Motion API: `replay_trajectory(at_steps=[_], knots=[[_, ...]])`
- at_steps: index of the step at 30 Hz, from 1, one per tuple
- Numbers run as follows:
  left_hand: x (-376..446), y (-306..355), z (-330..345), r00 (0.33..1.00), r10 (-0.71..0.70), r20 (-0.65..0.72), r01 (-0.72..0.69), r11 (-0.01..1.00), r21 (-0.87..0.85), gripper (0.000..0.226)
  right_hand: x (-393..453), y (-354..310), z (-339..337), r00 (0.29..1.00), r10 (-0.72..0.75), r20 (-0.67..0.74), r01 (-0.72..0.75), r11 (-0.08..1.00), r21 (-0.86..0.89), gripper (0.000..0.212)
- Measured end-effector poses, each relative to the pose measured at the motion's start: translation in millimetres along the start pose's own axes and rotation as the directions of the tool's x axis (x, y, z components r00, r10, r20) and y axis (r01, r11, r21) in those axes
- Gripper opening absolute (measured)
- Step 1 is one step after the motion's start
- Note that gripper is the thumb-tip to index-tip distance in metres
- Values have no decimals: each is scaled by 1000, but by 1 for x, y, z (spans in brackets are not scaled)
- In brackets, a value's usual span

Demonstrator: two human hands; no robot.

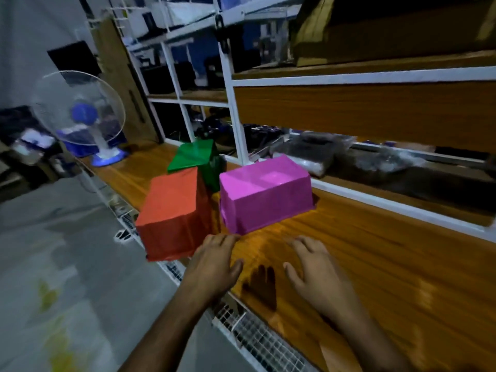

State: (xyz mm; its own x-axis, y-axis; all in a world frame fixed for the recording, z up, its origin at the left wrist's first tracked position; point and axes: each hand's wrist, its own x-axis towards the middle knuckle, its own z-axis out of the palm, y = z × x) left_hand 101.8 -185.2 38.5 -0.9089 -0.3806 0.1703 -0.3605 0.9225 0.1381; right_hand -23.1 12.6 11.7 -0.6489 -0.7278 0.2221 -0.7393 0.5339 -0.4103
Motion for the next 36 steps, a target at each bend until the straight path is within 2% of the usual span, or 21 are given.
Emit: replay_trajectory(at_steps=[3, 8, 12, 14, 18, 22, 26, 30, 36], knots=[[59, -36, 1, 999, 28, 16, -28, 999, 16, 60, 38, -5, 17, 999, 52, 3, -52, 998, 27, 53], [177, -79, 20, 983, 171, 62, -169, 985, -31, 54, 79, -8, 46, 980, 193, -37, -190, 978, 85, 47], [258, -100, 36, 959, 265, 104, -260, 964, -61, 51, 105, -17, 66, 940, 336, -65, -321, 931, 172, 64], [290, -113, 46, 956, 263, 132, -262, 965, -22, 54, 115, -24, 72, 913, 402, -71, -386, 907, 170, 67], [341, -134, 62, 957, 195, 213, -202, 979, 9, 56, 127, -29, 84, 875, 458, -157, -431, 885, 176, 53], [359, -134, 69, 952, 187, 244, -170, 982, -86, 60, 132, -35, 75, 814, 553, -176, -513, 828, 226, 48], [354, -117, 76, 946, 243, 214, -222, 968, -116, 62, 132, -31, 64, 752, 624, -213, -588, 781, 213, 46], [332, -88, 83, 919, 328, 218, -304, 943, -139, 69, 123, -26, 59, 692, 683, -235, -630, 729, 268, 53], [281, -44, 84, 877, 414, 243, -356, 901, -249, 70, 102, -12, 38, 635, 710, -304, -668, 703, 247, 43]])
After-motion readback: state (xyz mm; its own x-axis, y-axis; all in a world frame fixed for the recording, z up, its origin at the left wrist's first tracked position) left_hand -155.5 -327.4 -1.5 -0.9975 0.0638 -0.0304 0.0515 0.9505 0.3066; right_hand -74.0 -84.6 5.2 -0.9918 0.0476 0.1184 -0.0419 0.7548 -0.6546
